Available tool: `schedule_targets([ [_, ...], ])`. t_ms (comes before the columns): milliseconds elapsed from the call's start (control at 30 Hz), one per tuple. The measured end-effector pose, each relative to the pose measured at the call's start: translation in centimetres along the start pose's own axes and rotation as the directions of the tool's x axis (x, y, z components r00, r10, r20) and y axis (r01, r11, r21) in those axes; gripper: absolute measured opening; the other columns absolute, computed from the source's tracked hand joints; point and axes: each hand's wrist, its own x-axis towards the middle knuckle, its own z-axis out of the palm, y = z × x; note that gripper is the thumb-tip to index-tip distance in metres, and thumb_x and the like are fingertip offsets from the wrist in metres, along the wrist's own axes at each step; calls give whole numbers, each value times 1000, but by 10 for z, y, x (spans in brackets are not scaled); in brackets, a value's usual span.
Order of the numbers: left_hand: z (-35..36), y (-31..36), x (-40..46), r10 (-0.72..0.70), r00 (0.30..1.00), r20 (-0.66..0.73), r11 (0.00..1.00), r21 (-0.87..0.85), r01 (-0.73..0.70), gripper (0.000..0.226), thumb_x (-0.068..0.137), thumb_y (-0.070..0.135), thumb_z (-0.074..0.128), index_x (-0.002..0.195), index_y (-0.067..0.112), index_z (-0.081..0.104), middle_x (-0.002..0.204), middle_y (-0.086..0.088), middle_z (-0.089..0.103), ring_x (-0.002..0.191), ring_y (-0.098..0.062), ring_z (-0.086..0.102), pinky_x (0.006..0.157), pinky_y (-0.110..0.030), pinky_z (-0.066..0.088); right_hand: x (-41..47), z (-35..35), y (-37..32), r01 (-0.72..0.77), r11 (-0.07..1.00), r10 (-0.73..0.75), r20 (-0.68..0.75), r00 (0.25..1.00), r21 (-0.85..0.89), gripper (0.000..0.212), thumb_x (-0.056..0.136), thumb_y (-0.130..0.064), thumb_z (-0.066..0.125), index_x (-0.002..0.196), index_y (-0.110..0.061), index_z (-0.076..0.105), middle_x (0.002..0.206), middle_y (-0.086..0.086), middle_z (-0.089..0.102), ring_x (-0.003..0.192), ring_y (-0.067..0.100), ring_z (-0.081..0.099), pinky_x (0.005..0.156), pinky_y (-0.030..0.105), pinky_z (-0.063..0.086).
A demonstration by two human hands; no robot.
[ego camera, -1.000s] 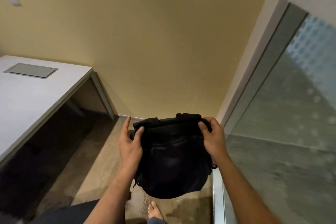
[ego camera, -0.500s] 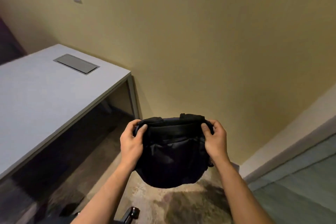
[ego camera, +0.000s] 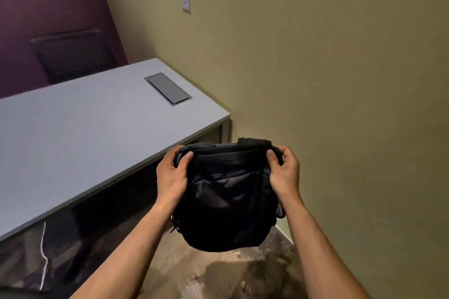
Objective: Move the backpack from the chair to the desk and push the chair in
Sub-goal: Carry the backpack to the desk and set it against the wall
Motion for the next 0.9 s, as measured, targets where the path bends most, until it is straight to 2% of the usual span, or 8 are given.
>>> schedule_targets([
  [200,9,15,56,16,982,-189,1000,-13,-19,11,91,16,63,96,25,65,95,15,66,85,12,60,74,-3,42,81,45,-16,107,994,-109,129,986,23,4,92,-11,62,95,-9,61,83,-5,63,72,-5,57,69,11,45],
  [300,11,24,87,32,958,-285,999,-20,-40,11,92,12,61,96,22,64,92,17,64,81,16,58,73,-2,42,114,72,-29,140,988,-149,186,971,58,3,92,-11,63,94,-10,61,83,-7,63,72,-4,57,71,13,46],
  [367,11,29,111,42,948,-316,998,-32,-55,11,93,14,61,96,24,64,92,16,65,82,14,59,73,-4,44,139,89,-39,168,982,-181,195,964,85,3,92,-10,63,93,-12,60,83,-8,63,73,-4,57,71,12,46],
  [500,9,40,163,103,934,-341,992,-31,-120,11,92,16,62,94,27,65,91,16,67,82,8,61,75,-8,46,182,123,-57,208,972,-226,192,955,106,3,92,-11,62,94,-11,61,84,-6,62,77,3,58,74,18,48],
  [633,5,52,226,176,915,-364,980,-27,-199,8,92,18,63,99,21,67,92,14,68,84,4,62,77,-12,48,221,160,-76,264,954,-283,138,949,140,7,93,-14,62,91,-20,58,84,-9,62,78,4,57,74,18,48],
  [767,-1,66,288,229,913,-338,969,-12,-247,12,92,22,63,102,20,68,94,14,68,88,0,62,82,-17,50,258,198,-98,312,940,-324,77,943,140,7,93,-16,61,91,-22,58,84,-11,62,79,4,57,75,18,47],
  [900,-10,75,344,279,910,-306,956,1,-293,11,92,22,62,101,20,68,93,14,68,86,2,62,81,-14,48,291,233,-111,349,926,-356,25,934,143,7,93,-16,61,91,-22,58,83,-12,62,78,4,57,74,18,47],
])
